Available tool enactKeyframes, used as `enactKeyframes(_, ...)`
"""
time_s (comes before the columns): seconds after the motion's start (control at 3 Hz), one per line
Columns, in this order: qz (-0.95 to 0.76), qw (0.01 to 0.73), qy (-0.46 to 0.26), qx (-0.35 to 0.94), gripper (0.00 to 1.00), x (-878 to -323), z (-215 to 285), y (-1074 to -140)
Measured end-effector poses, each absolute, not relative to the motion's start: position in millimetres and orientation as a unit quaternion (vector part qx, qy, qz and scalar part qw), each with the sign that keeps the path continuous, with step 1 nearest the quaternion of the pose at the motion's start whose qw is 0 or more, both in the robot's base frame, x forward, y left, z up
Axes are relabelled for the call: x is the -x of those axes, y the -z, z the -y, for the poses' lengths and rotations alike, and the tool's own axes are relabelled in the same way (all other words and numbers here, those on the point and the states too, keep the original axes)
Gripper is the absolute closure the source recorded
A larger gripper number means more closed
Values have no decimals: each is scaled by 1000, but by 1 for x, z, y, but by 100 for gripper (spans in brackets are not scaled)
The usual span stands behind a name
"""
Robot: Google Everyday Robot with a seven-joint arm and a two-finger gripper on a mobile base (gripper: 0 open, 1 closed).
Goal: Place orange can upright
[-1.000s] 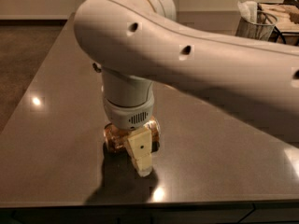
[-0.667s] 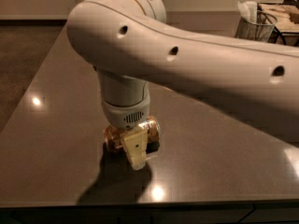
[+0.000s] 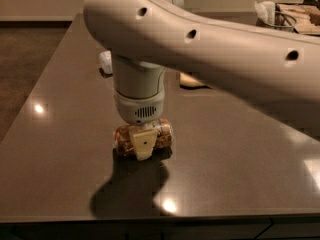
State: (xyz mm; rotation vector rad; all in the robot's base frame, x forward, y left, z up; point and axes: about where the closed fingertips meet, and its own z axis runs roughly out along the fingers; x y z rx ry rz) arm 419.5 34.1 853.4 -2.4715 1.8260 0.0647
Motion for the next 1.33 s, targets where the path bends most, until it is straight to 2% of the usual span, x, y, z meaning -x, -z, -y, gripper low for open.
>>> enactKeyframes(0.33,-617,57,-66,783,88,-439,-28,-870)
enactKeyframes(0.67,-634,106,-128,755,100,-463,-21,-895)
enactKeyframes(1.33,-641,219,-242,695,100,-484,-17,-935)
